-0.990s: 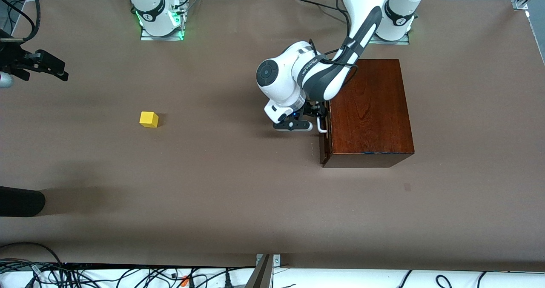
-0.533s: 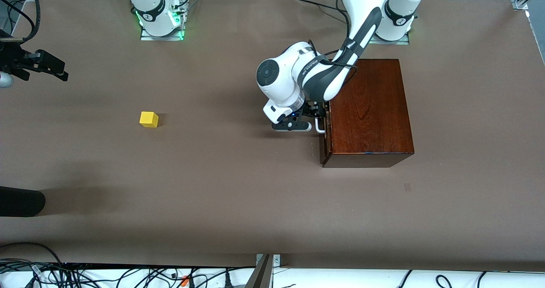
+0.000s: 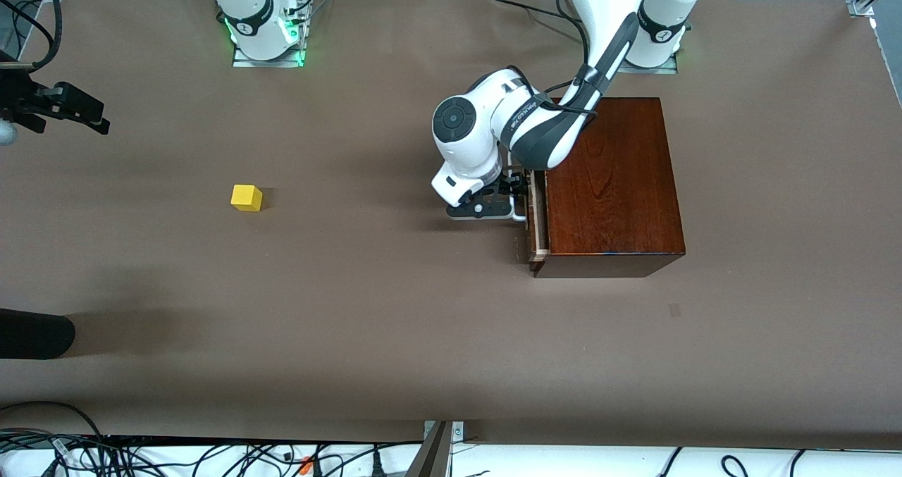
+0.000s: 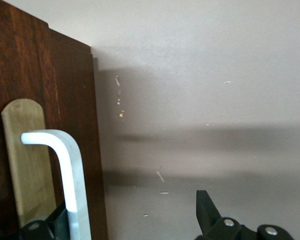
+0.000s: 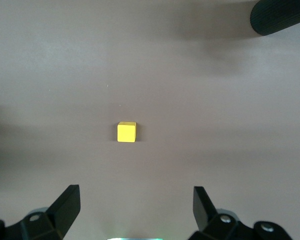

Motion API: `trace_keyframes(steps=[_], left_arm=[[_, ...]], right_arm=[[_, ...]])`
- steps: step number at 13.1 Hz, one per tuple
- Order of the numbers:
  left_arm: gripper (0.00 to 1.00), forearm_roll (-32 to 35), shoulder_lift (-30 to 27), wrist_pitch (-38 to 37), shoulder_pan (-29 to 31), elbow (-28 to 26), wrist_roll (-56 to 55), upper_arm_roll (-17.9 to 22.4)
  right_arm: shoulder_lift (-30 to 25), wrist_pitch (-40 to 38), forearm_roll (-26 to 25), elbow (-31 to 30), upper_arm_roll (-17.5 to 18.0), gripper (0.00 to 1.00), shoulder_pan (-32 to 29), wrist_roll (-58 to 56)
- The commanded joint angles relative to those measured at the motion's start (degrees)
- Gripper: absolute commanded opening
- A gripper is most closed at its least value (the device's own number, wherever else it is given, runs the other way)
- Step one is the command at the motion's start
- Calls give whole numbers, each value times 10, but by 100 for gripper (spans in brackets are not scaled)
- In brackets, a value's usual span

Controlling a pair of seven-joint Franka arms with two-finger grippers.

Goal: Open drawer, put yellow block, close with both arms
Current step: 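Pull the drawer open with the left gripper while the right gripper starts reaching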

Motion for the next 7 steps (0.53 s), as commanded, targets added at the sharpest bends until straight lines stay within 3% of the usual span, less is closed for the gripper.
trace_keyframes(steps=[1,7], left_arm=[[100,-33,22,99,-10,7,-11,-6],[100,-50,23,122,-17,14,-15,-6]], right_arm=[[0,-2,3,9,4,100,-7,5],[0,-1,3,9,4,100,-7,5]])
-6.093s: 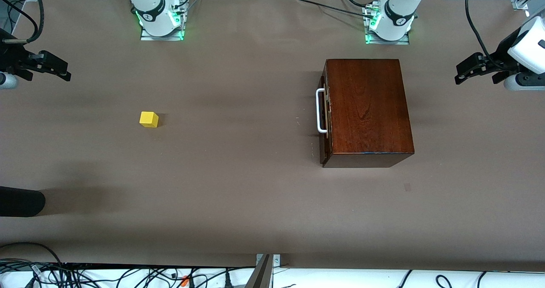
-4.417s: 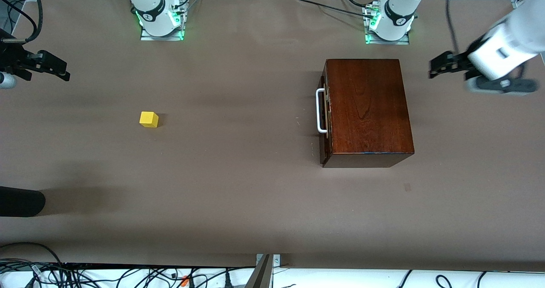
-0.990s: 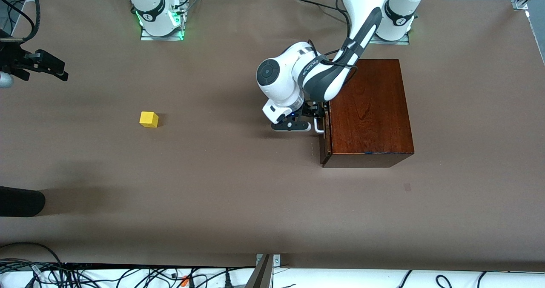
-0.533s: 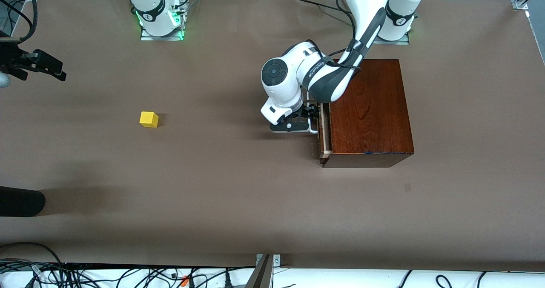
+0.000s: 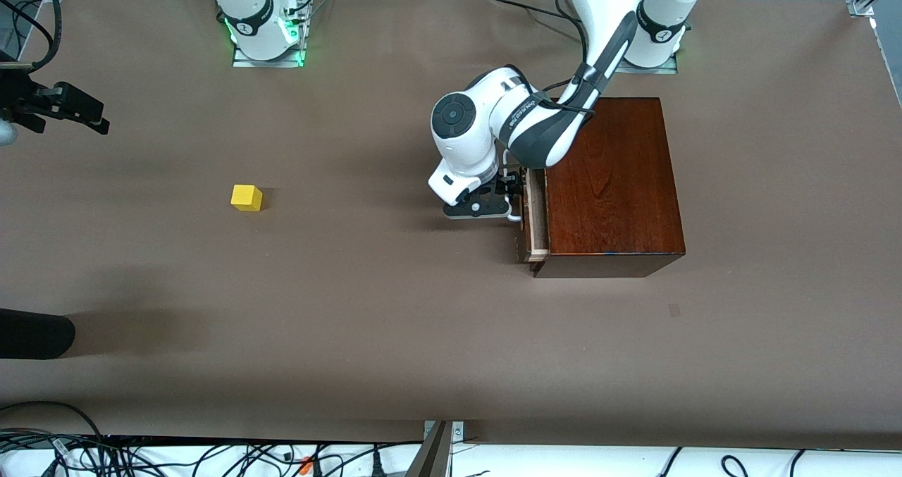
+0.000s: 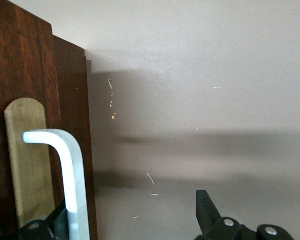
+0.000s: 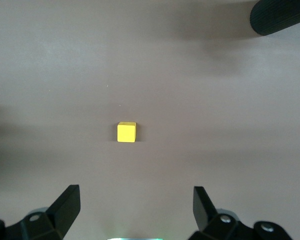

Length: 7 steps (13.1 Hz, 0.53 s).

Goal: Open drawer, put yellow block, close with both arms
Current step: 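Pull the drawer open with the left gripper while the right gripper starts reaching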

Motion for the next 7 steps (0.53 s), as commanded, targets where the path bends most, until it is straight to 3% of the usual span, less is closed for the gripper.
trace_keyframes(steps=[1,7], left_arm=[[100,-53,24,109,-14,14,-4,-6],[100,-65,31,145,-18,15,-34,-6]], right_arm=[[1,-1,3,8,3,100,-7,5],[1,-1,3,8,3,100,-7,4]])
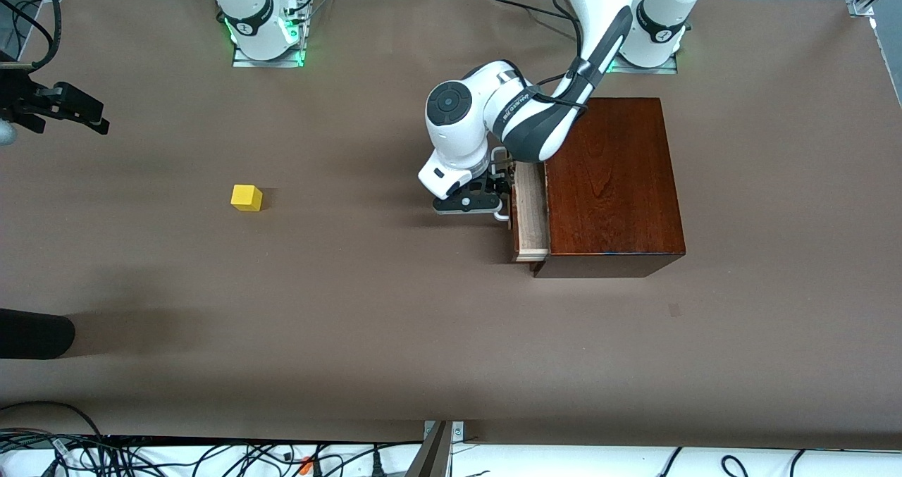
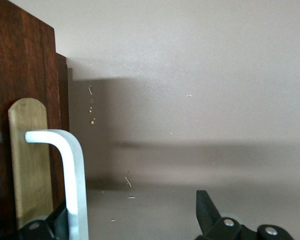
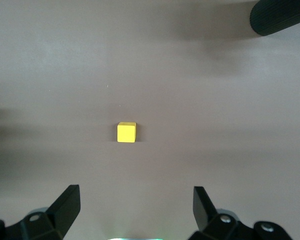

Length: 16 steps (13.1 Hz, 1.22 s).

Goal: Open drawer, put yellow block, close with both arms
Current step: 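Pull the drawer open with the left gripper while the right gripper starts reaching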

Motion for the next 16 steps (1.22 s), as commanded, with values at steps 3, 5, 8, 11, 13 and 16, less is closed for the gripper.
trace_keyframes(steps=[3,5,8,11,13,16], left_arm=[[100,-67,37,122,-11,22,-39,-9],[100,-69,38,125,-11,23,-40,-9],[100,-70,44,125,-11,32,-41,-9],[100,-70,47,125,-12,39,-43,-9],[100,-64,47,117,-20,40,-40,-9],[100,-57,47,97,-35,40,-40,-4]], right_arm=[[2,-2,3,8,5,100,-6,4],[2,-5,2,3,9,100,-5,4],[9,0,3,-3,11,100,19,18],[8,-1,2,-16,30,100,31,73],[8,8,2,-25,39,100,31,73],[10,22,3,-36,41,100,31,72]])
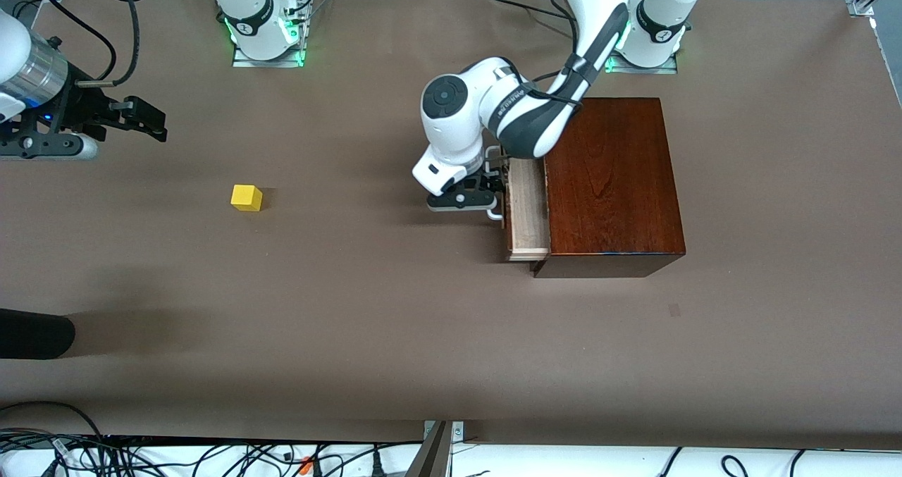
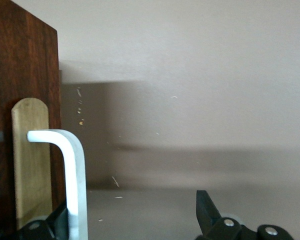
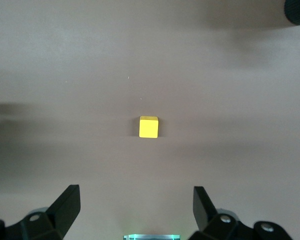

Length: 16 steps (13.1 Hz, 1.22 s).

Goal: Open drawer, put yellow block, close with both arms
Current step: 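Pull the drawer open with the left gripper while the right gripper starts reaching, then reach the yellow cube with the right gripper while the left gripper withdraws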

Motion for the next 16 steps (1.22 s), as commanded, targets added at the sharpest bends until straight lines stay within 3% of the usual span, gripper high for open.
trace_keyframes(steps=[1,5,7,13,16], left_arm=[[100,-55,45,79,-22,34,-30,-6],[100,-51,39,31,-21,38,-19,-4],[100,-11,37,-33,-21,73,-15,-6],[100,-4,35,-180,-21,133,-7,-6],[100,10,-2,-229,-13,141,2,-4]], right_arm=[[-3,17,3,-12,1,100,-1,6],[5,46,4,-31,1,100,-1,-2],[5,84,4,-68,1,100,-1,-2],[22,274,6,-227,-1,100,-3,-7],[34,388,9,-318,-2,100,-3,-7]])
